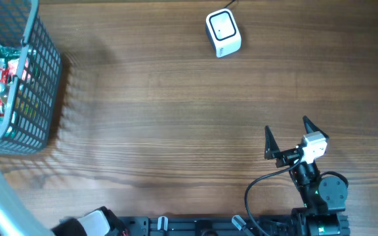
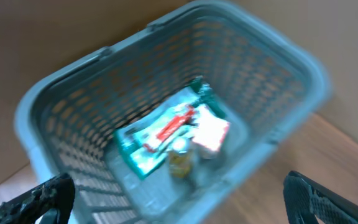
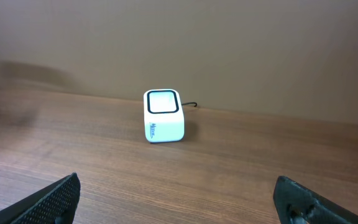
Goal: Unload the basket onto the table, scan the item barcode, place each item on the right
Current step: 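Reach the left gripper into the grey basket and grasp the Vim bottle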
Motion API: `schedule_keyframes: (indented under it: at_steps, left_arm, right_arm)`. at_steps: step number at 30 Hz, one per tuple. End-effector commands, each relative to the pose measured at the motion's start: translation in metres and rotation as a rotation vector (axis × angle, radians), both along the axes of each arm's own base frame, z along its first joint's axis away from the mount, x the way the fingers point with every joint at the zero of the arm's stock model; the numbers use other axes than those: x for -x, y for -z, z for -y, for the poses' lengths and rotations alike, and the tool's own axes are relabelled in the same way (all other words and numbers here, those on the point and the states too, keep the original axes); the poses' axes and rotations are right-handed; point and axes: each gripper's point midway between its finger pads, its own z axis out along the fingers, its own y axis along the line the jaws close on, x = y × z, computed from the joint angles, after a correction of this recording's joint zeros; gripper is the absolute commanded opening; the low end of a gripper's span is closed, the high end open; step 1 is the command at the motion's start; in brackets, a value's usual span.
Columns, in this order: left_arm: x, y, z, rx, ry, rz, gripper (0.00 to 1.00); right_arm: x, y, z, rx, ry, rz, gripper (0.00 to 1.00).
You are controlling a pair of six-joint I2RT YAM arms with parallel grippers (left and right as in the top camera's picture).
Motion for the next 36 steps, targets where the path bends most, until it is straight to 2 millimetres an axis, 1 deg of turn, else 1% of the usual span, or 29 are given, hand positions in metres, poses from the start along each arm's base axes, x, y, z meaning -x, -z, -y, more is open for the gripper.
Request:
schedule_keyframes:
  at_steps: [1,2,3,5,6,11,14,18,22,24,26,32,36]
  left_arm:
    - [-0.011,0.035,-0.036,0.088,-0.041,-0.069,1.00]
    - [-0.014,0.048,-0.045,0.118,-0.054,-0.095,1.00]
    - [-0.017,0.063,-0.050,0.161,-0.053,-0.120,1.00]
    - [-0.024,0.086,-0.049,0.254,-0.022,-0.154,1.00]
    - [-0.025,0.093,-0.050,0.277,-0.019,-0.165,1.00]
    - [-0.033,0.113,-0.061,0.267,0.015,-0.230,1.00]
    - [-0.043,0.139,-0.068,0.260,0.086,-0.322,1.00]
    - [-0.051,0.169,-0.075,0.288,0.128,-0.406,1.00]
    - [-0.060,0.190,-0.080,0.302,0.161,-0.444,1.00]
    - [-0.071,0.202,-0.077,0.332,0.212,-0.440,1.00]
    - [-0.076,0.213,-0.074,0.357,0.259,-0.449,1.00]
    - [-0.079,0.242,-0.075,0.403,0.274,-0.499,1.00]
    - [-0.083,0.261,-0.075,0.443,0.284,-0.524,0.97]
  right_arm:
    - [0.001,-0.001,-0.002,0.011,-0.012,0.010,1.00]
    - [0.001,-0.001,-0.002,0.011,-0.012,0.010,1.00]
    - [0.001,-0.001,-0.002,0.011,-0.012,0.010,1.00]
    - [0.001,-0.001,-0.002,0.011,-0.012,0.010,1.00]
    - [0.001,-0.001,-0.002,0.011,-0.012,0.010,1.00]
    - [0.001,-0.001,-0.002,0.011,-0.012,0.010,1.00]
    - [0.001,-0.001,-0.002,0.011,-0.012,0.010,1.00]
    - [0.001,-0.001,-0.002,0.011,-0.012,0.010,1.00]
    - [0.001,-0.001,-0.002,0.011,-0.012,0.010,1.00]
    - [0.001,-0.001,-0.002,0.011,-0.012,0.010,1.00]
    - [0.001,-0.001,-0.002,0.011,-0.012,0.010,1.00]
    - [0.001,-0.001,-0.002,0.011,-0.012,0.010,1.00]
    - [0.001,-0.001,-0.002,0.011,-0.012,0.010,1.00]
